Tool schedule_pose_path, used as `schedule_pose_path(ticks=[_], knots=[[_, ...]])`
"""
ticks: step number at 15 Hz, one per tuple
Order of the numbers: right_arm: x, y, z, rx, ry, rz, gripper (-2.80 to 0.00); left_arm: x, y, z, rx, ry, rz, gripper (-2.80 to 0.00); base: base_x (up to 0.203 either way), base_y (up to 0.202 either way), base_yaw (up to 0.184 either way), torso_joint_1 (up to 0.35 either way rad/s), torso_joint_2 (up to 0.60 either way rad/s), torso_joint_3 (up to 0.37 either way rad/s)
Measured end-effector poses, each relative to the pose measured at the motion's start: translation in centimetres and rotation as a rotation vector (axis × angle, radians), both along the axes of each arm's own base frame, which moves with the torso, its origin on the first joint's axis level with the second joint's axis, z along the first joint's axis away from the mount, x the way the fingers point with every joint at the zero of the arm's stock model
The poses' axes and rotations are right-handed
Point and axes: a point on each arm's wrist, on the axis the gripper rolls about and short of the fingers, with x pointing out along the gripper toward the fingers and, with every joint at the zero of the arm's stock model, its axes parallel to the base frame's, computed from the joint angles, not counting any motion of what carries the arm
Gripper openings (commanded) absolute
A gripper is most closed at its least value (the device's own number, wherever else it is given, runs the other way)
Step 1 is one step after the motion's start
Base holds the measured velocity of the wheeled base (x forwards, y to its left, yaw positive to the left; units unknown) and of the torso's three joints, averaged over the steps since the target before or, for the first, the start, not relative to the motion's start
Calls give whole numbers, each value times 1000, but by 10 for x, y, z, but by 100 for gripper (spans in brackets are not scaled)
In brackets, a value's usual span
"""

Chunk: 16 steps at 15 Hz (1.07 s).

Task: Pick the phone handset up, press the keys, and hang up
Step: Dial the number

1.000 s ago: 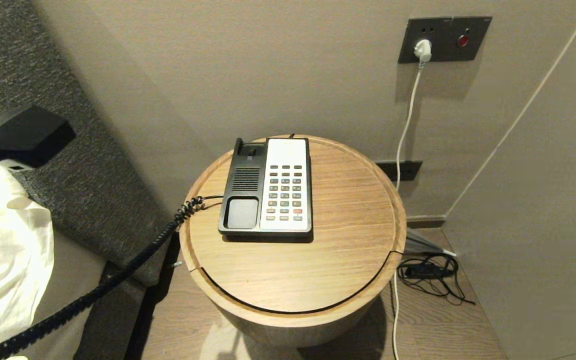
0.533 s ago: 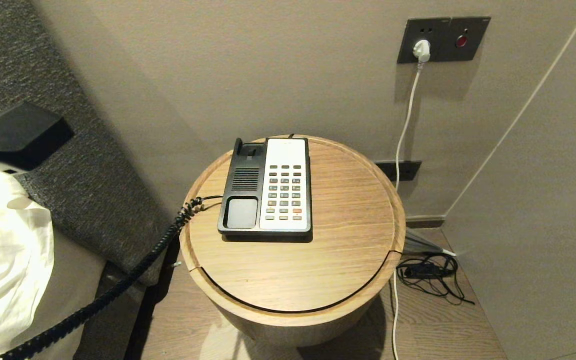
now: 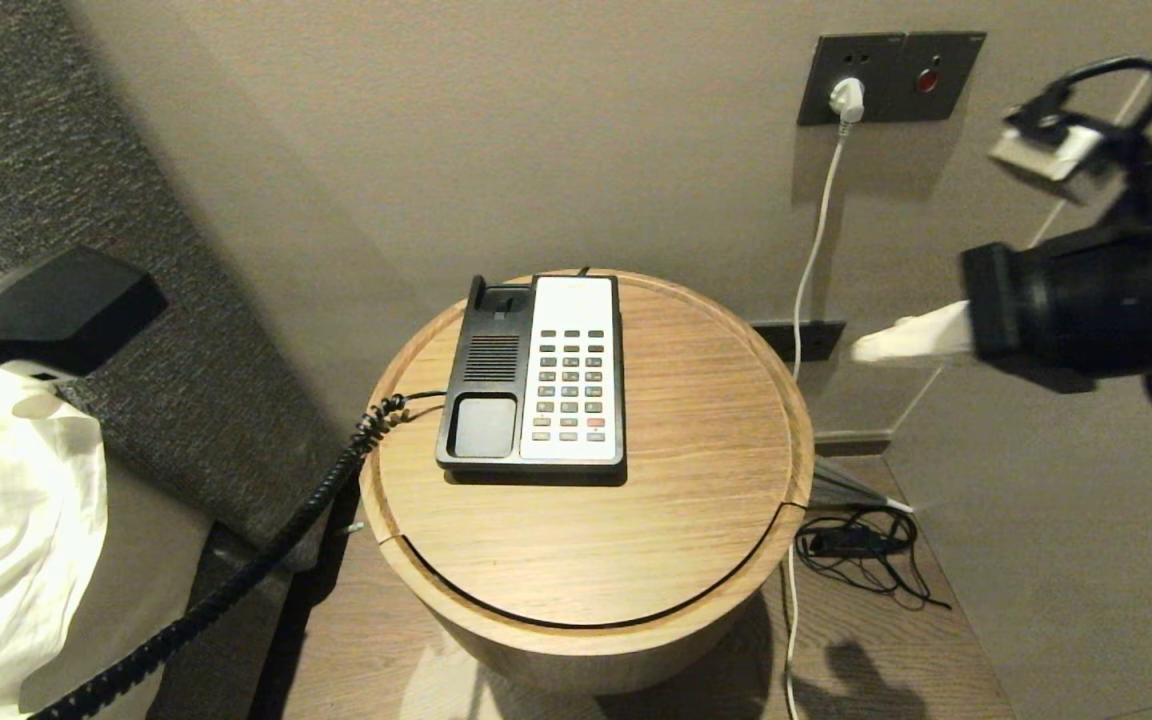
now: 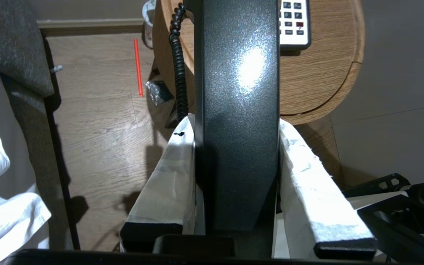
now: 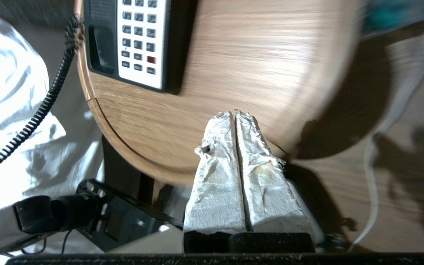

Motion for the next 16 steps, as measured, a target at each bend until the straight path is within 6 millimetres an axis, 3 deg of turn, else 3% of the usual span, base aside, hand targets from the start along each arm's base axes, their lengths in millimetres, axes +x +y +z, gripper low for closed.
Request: schedule_pose_path(ticks=[3,5,11,16], knots=[[33,55,-11,-21,35,18,-280,0,0,-2,1,7,5,-280,0,0,0,0,0,0],[49,75,-14,-46,13,-11,-280,0,0,-3,-1,12,2,-280,0,0,0,0,0,0],[87,106,-20,-117,-145,-165,-280,0,0,-6,2,23,-1,-280,0,0,0,0,0,0],[79,134,-32,-60,-62,-65,-280,1,-1,-10,9,37,-3,-280,0,0,0,0,0,0]])
